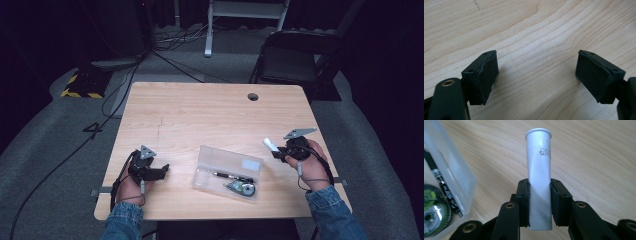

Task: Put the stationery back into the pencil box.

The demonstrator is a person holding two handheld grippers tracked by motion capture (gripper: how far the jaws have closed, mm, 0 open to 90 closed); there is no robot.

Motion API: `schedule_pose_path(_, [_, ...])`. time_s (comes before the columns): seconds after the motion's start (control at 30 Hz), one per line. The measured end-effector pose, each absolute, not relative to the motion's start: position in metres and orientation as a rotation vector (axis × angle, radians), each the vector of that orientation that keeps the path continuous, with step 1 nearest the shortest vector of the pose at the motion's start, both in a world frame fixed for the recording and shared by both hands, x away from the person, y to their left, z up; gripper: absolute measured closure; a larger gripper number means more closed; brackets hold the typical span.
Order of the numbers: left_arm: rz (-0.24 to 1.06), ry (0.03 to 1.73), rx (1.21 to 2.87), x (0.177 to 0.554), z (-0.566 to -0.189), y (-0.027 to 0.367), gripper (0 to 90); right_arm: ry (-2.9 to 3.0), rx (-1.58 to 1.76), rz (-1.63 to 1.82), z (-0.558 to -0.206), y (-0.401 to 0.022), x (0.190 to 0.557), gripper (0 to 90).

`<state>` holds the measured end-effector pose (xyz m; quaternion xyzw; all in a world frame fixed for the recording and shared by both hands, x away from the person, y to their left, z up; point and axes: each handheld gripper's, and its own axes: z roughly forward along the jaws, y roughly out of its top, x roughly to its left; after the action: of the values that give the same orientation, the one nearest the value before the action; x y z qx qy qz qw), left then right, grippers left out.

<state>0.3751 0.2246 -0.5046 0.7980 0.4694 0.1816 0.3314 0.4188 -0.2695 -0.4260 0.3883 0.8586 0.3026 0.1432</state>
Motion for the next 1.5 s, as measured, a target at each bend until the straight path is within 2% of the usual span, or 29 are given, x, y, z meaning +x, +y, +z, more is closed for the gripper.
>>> schedule_pose_path(0.8, [0.482,1.227,2.085,0.374,-0.505,0.224,19.6,2.541,0.893,1.037,-0.381,-0.233,0.386,71.1])
schedule_pose_path(1.03, [0.480,1.227,2.084,0.373,-0.505,0.224,19.4,2.601,0.794,1.067,-0.379,-0.213,0.381,71.0])
schedule_pose_path(1.13, [0.482,1.265,2.077,0.373,-0.505,0.224,15.0,2.624,0.764,1.071,-0.379,-0.206,0.380,71.1])
schedule_pose_path(1.5, [0.484,1.279,2.067,0.370,-0.505,0.224,14.9,2.677,0.678,1.079,-0.382,-0.185,0.378,71.1])
